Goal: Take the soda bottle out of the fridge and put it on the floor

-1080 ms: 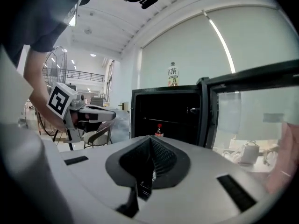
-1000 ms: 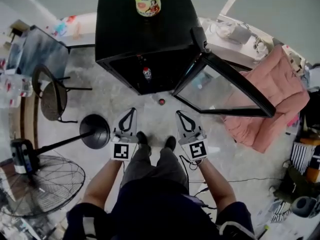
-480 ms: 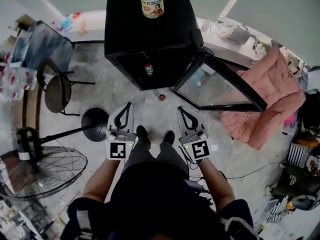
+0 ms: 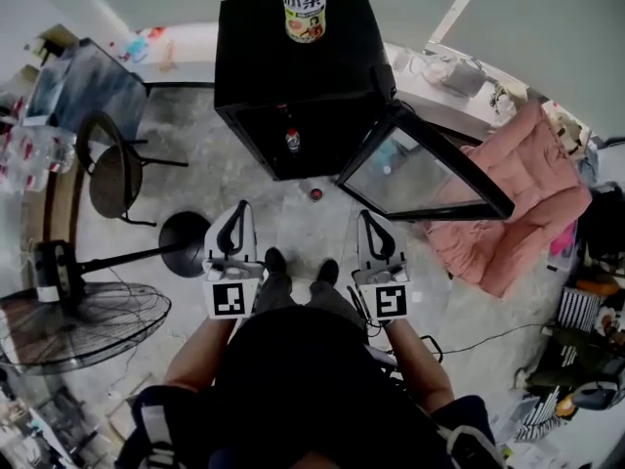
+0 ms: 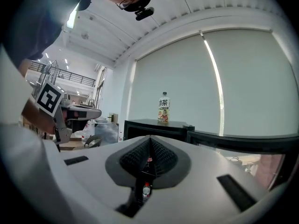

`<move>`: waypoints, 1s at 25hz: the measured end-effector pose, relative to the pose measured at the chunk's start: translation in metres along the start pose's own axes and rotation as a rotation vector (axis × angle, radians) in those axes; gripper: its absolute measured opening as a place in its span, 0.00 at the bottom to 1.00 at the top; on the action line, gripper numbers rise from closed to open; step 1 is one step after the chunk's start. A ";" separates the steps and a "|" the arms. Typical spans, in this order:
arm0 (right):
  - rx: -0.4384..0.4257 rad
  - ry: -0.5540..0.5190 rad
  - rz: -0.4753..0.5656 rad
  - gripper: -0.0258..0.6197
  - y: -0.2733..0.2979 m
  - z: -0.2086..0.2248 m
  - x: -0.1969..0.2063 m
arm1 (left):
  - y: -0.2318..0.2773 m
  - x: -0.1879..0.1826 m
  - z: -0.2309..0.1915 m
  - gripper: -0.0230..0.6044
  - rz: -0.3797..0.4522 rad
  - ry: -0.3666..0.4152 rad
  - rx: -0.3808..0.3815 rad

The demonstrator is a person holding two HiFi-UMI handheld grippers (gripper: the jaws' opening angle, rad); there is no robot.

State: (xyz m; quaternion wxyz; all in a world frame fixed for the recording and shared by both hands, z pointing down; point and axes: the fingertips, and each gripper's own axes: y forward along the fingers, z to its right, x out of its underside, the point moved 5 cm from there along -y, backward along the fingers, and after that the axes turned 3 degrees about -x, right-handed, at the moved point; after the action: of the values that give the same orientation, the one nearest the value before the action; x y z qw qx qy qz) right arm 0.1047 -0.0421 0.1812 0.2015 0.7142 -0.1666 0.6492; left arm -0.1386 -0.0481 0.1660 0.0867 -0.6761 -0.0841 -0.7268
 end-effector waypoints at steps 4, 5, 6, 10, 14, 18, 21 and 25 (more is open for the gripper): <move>0.033 0.021 -0.012 0.07 -0.007 -0.003 -0.002 | -0.008 -0.008 -0.006 0.07 0.010 -0.008 -0.048; 0.040 0.025 -0.016 0.07 -0.008 -0.004 -0.002 | -0.010 -0.009 -0.007 0.07 0.013 -0.002 -0.054; 0.043 0.021 -0.019 0.07 -0.009 -0.004 -0.002 | -0.012 -0.010 -0.007 0.07 0.014 0.004 -0.059; 0.057 -0.008 -0.033 0.07 -0.013 -0.004 -0.002 | -0.017 -0.008 -0.006 0.07 0.011 0.008 -0.077; 0.081 -0.021 -0.015 0.07 -0.017 0.002 -0.005 | -0.019 -0.007 -0.002 0.07 0.008 0.012 -0.080; 0.073 -0.043 -0.029 0.07 -0.021 0.003 -0.004 | -0.021 -0.006 0.004 0.07 0.011 0.020 -0.068; 0.076 -0.043 -0.045 0.07 -0.021 0.002 -0.001 | -0.020 -0.005 0.005 0.07 0.018 0.018 -0.066; 0.074 -0.045 -0.067 0.07 -0.021 0.003 0.003 | -0.020 -0.003 0.007 0.07 0.014 0.020 -0.063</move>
State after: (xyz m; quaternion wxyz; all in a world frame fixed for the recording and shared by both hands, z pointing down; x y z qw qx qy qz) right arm 0.1179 -0.0250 0.1829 0.1928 0.7408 -0.1233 0.6315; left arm -0.1364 -0.0269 0.1632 0.0714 -0.6719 -0.0555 -0.7351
